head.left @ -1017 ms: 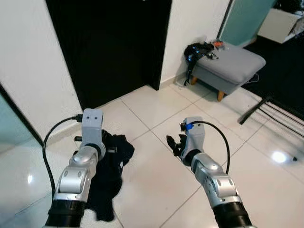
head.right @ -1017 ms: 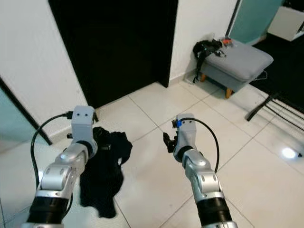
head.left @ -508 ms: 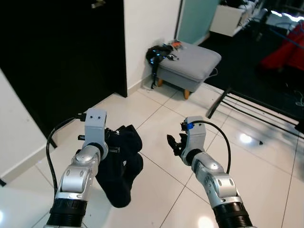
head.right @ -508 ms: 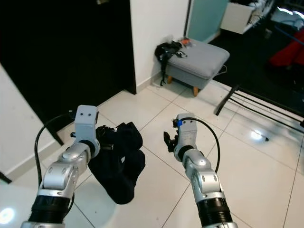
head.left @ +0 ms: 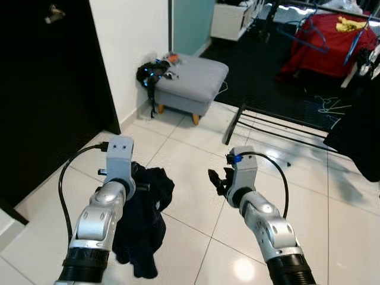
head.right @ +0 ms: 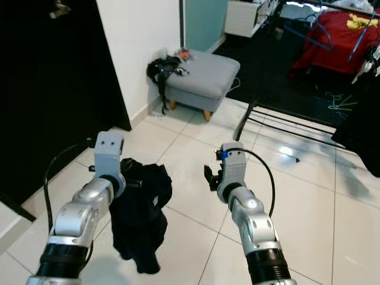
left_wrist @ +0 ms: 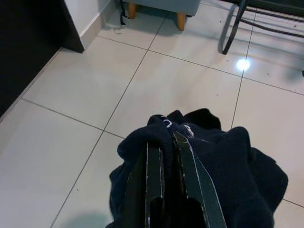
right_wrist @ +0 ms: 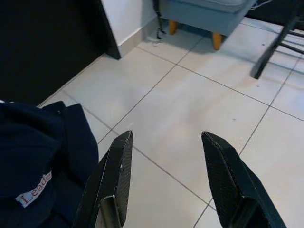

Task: Hang hanger

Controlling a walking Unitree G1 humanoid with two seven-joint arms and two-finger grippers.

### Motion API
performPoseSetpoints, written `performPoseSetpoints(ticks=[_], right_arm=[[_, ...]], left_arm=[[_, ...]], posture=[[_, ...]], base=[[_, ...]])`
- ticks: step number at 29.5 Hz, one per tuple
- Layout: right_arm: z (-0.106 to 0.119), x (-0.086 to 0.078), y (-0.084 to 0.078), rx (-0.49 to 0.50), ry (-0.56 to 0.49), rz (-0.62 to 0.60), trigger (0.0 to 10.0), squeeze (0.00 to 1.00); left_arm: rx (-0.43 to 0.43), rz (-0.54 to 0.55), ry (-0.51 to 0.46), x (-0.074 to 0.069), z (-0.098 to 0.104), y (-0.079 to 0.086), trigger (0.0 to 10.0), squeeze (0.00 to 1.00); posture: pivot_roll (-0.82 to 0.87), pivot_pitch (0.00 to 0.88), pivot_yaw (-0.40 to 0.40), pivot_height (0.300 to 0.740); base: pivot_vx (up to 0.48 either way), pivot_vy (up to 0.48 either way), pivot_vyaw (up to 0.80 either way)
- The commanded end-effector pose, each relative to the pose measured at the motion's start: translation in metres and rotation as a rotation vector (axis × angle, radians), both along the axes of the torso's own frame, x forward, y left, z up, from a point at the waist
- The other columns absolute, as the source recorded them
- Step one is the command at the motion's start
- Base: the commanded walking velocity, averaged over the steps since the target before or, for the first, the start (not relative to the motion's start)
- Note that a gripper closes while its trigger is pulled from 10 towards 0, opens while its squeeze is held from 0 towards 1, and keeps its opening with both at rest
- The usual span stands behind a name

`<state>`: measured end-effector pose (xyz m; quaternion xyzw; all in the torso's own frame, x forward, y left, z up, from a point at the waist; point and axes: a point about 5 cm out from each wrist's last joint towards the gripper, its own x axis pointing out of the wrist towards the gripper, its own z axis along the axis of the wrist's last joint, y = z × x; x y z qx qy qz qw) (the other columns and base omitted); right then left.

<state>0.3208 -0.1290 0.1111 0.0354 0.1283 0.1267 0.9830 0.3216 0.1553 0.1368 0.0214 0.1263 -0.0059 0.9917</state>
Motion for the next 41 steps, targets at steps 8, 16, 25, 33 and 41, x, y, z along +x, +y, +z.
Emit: performPoseSetpoints(ticks=[8, 16, 25, 33, 41], right_arm=[[-0.0042, -0.0021, -0.0045, -0.004, 0.018, -0.016, 10.0, 0.00], [-0.0027, -0.0017, -0.0047, -0.001, 0.013, -0.015, 10.0, 0.00], [0.0026, 0.0006, -0.0017, 0.007, -0.014, 0.008, 10.0, 0.00], [0.0035, 0.0011, -0.0011, 0.007, -0.017, 0.013, 10.0, 0.00], [0.0035, 0.0012, -0.0011, 0.003, -0.018, 0.020, 10.0, 0.00]], left_arm=[[-0.005, -0.016, -0.023, 0.0008, 0.0043, -0.0036, 10.0, 0.00], [-0.007, -0.015, -0.023, 0.0014, 0.0047, -0.0035, 10.0, 0.00], [-0.008, 0.012, -0.024, -0.0002, 0.0036, 0.0021, 10.0, 0.00], [-0.011, 0.024, -0.026, 0.0004, 0.0041, 0.0036, 10.0, 0.00], [-0.022, 0.020, -0.029, 0.0007, 0.0042, 0.0016, 10.0, 0.00]], posture=[[-0.02, 0.091, -0.001, 0.740], [-0.02, 0.104, -0.002, 0.740], [-0.02, 0.109, -0.009, 0.740], [-0.03, 0.110, -0.011, 0.740], [-0.03, 0.108, -0.013, 0.740]], base=[[0.343, 0.000, -0.56], [0.344, 0.000, -0.41], [0.341, 0.000, 0.00], [0.340, 0.000, 0.00], [0.341, 0.000, 0.00]])
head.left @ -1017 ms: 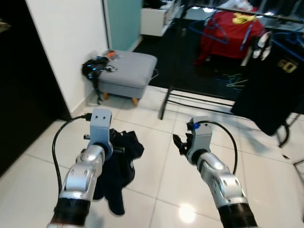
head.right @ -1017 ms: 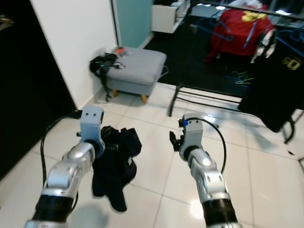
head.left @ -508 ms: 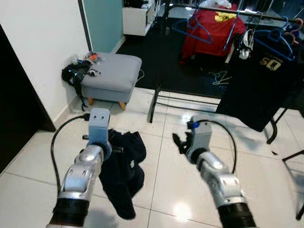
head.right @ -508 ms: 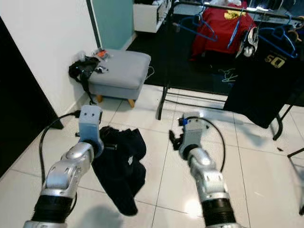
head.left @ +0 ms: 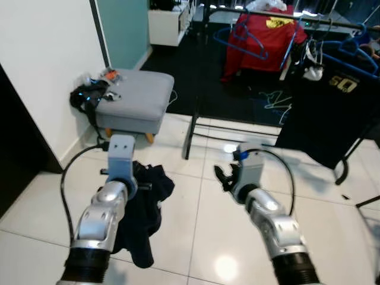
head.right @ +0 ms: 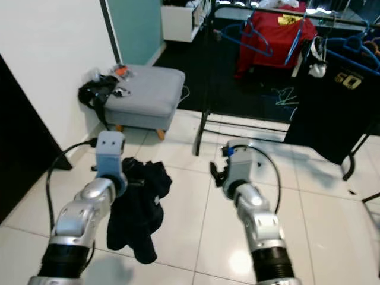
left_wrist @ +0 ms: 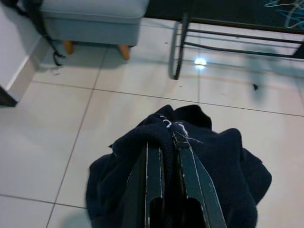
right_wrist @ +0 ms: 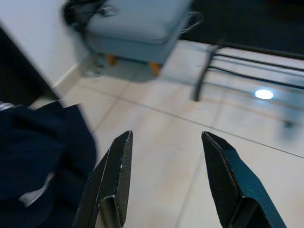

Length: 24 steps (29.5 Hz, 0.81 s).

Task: Hang hanger

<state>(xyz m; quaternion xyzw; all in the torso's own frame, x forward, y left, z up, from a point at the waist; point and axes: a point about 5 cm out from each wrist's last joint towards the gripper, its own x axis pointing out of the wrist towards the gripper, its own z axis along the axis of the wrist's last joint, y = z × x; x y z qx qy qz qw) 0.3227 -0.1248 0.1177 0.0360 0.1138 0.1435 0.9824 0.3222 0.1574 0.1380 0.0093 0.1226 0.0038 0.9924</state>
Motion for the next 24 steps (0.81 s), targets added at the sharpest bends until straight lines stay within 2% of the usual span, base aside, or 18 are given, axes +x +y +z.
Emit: performPoseSetpoints(ticks=[1, 24], right_arm=[[-0.0031, -0.0007, -0.0053, -0.007, 0.011, -0.012, 10.0, 0.00], [-0.0031, -0.0009, -0.0046, -0.010, 0.011, -0.003, 10.0, 0.00]], left_arm=[[0.000, -0.002, -0.021, 0.0001, 0.0030, -0.0005, 10.0, 0.00], [-0.010, -0.007, -0.023, -0.0003, 0.0036, -0.0024, 10.0, 0.00]], posture=[[-0.03, 0.108, -0.013, 0.740], [-0.03, 0.108, -0.020, 0.740]], base=[[0.341, 0.000, 0.00], [0.349, 0.000, 0.00]])
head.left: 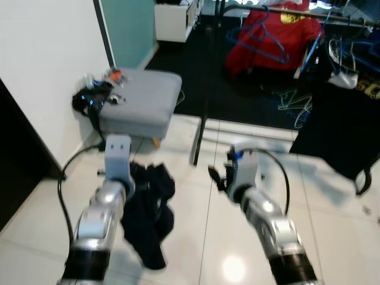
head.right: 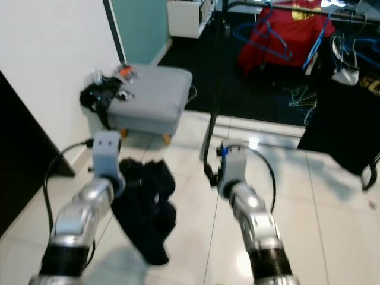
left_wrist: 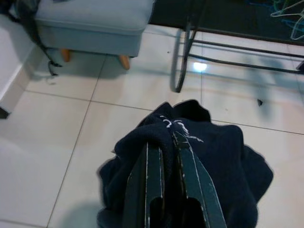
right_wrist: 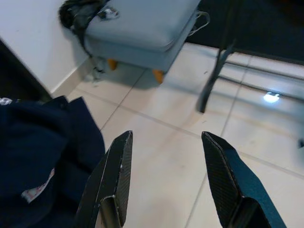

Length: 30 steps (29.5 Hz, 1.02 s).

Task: Hang hanger

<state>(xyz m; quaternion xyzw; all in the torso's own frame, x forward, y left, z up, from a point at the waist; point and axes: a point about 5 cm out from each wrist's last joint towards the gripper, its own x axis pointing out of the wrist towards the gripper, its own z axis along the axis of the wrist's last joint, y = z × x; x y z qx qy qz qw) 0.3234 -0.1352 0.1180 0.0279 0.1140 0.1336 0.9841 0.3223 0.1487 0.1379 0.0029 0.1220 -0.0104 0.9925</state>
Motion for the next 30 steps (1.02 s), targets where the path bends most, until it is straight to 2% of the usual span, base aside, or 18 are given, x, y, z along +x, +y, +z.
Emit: performPoseSetpoints(ticks=[1, 13, 16, 30], right_arm=[[-0.0038, -0.0019, 0.0061, 0.008, 0.014, 0.016, 10.0, 0.00], [-0.0068, -0.0027, 0.0080, 0.011, 0.016, 0.020, 10.0, 0.00], [-0.0079, -0.0037, 0.0080, 0.010, 0.018, 0.020, 10.0, 0.00], [-0.0092, -0.0037, 0.0109, 0.008, 0.018, 0.027, 10.0, 0.00]], left_arm=[[0.005, 0.019, -0.022, -0.0006, 0.0034, 0.0058, 10.0, 0.00], [0.021, 0.002, -0.014, -0.0006, 0.0006, 0.0005, 10.0, 0.00], [0.041, 0.016, -0.004, -0.0001, -0.0029, -0.0004, 10.0, 0.00], [0.034, -0.010, -0.004, -0.0031, -0.0057, -0.0010, 10.0, 0.00]], posture=[[-0.02, 0.101, -0.019, 0.740], [-0.02, 0.082, -0.009, 0.740], [-0.02, 0.070, -0.006, 0.740], [-0.02, 0.049, -0.003, 0.740]], base=[[0.349, 0.000, 0.00], [0.341, 0.000, 0.00], [0.000, 0.000, 0.00], [0.000, 0.000, 0.00]])
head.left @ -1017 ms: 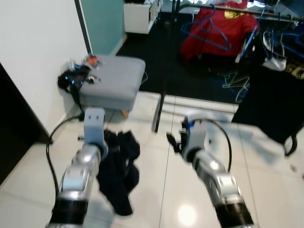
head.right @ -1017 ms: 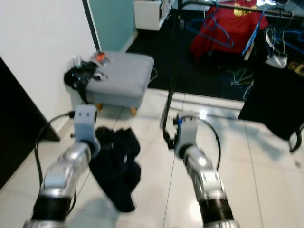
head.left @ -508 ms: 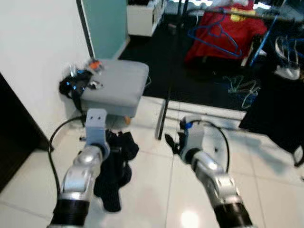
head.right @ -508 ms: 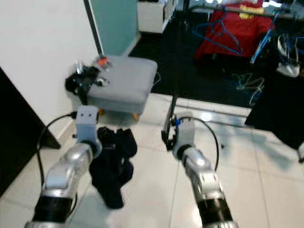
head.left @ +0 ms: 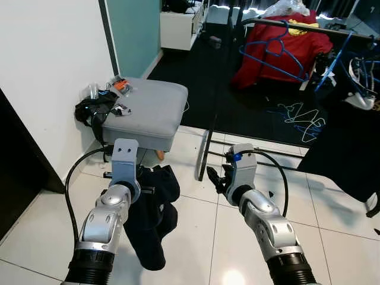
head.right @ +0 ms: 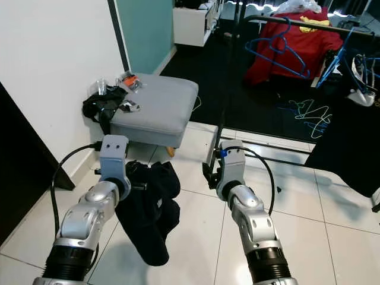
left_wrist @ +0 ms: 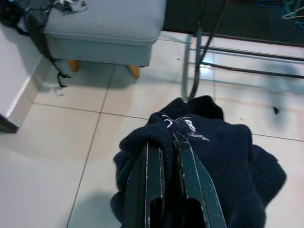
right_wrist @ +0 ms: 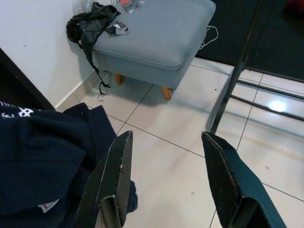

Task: Hang hanger

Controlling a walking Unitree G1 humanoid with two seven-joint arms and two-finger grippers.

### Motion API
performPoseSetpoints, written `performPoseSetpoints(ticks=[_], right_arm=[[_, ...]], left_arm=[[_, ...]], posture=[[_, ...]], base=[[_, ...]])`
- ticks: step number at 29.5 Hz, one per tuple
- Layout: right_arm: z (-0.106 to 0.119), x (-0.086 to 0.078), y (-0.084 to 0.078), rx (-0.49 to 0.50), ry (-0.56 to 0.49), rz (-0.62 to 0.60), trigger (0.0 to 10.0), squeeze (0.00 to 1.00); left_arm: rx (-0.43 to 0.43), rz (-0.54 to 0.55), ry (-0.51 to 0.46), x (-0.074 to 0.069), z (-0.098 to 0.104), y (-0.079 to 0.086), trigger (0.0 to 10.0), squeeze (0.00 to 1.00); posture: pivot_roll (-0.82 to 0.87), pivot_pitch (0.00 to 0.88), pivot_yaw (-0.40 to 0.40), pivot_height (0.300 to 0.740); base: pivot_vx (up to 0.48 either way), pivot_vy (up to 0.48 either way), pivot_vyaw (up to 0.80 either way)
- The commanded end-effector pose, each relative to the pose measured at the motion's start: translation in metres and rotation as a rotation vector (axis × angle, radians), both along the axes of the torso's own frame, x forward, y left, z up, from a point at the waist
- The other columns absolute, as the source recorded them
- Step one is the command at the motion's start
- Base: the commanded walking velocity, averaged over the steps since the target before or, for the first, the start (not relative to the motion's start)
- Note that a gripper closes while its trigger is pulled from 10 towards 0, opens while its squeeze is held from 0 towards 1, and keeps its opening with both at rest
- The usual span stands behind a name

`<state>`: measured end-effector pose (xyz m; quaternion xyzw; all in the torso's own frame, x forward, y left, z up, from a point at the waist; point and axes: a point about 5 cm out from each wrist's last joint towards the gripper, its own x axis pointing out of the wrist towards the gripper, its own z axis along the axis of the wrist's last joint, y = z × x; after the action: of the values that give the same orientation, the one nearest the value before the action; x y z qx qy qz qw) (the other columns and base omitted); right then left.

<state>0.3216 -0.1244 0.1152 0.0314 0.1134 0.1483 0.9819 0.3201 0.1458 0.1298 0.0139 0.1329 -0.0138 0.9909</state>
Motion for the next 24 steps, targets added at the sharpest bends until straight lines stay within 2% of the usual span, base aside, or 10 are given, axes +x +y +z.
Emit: performPoseSetpoints(ticks=[1, 18, 24], right_arm=[[-0.0064, -0.0019, 0.0001, -0.003, 0.019, -0.002, 10.0, 0.00], [-0.0086, -0.0043, 0.0018, -0.001, 0.020, 0.002, 10.0, 0.00], [-0.0092, -0.0044, 0.0025, -0.003, 0.022, 0.006, 10.0, 0.00]], left_arm=[[0.013, -0.001, -0.026, -0.0009, 0.0024, 0.0019, 10.0, 0.00], [0.025, -0.027, -0.030, -0.0009, 0.0015, -0.0012, 10.0, 0.00], [0.028, -0.036, -0.035, -0.0019, 0.0017, -0.0023, 10.0, 0.00]], posture=[[-0.02, 0.049, -0.003, 0.740], [-0.02, 0.036, 0.003, 0.740], [-0.02, 0.036, 0.000, 0.740]], base=[[0.000, 0.000, 0.00], [0.000, 0.000, 0.00], [0.000, -0.480, 0.00]])
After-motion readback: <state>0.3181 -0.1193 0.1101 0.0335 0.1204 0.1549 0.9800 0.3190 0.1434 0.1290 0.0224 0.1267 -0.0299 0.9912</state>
